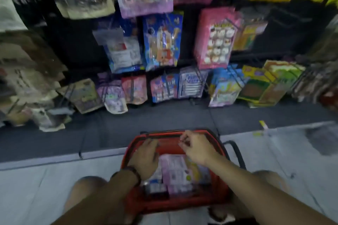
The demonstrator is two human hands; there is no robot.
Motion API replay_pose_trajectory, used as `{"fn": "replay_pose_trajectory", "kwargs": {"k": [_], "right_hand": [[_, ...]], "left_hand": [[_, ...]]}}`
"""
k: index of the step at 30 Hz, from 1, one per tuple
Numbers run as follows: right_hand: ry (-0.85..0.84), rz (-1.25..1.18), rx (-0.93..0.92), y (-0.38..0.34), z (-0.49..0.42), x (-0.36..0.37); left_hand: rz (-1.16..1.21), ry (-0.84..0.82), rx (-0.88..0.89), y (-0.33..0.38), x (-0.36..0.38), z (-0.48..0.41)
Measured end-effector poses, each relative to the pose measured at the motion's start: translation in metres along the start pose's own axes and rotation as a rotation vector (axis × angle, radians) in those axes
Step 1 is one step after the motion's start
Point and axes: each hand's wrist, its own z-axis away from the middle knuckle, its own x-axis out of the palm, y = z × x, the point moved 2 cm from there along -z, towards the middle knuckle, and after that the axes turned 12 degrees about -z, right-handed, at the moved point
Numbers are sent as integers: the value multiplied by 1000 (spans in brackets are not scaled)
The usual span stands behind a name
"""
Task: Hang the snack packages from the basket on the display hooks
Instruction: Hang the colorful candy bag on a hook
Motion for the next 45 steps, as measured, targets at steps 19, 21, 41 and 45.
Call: {"fn": "replay_pose_trajectory", "kwargs": {"k": [19, 21, 41, 45], "right_hand": [[23, -257, 710, 173, 6, 114], [59, -338, 751, 177, 8, 117], [217, -823, 904, 178, 5, 121], [360, -1082, 944, 174, 6, 117]], "left_hand": [[262, -473, -710, -26, 185, -39], [418, -439, -777, -25, 189, -39], [1056, -479, -938, -26, 210, -46], [1289, -454, -874, 12, 164, -31]]}}
